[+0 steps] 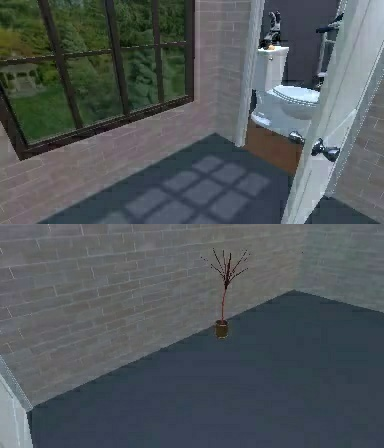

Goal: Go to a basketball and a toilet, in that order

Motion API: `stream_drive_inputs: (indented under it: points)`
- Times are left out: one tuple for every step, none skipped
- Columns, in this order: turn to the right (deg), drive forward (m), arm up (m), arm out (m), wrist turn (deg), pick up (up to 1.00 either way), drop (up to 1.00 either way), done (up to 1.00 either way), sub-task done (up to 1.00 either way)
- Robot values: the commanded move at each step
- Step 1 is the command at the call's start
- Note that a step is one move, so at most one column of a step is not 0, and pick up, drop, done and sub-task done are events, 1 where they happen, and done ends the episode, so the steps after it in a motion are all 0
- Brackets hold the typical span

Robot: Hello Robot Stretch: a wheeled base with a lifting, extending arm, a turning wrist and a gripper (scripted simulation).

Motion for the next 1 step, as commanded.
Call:
stream_drive_inputs:
  points:
    - [0.0, 0.5, 0.0, 0.0, 0.0, 0.0, 0.0, 0.0, 0.0]
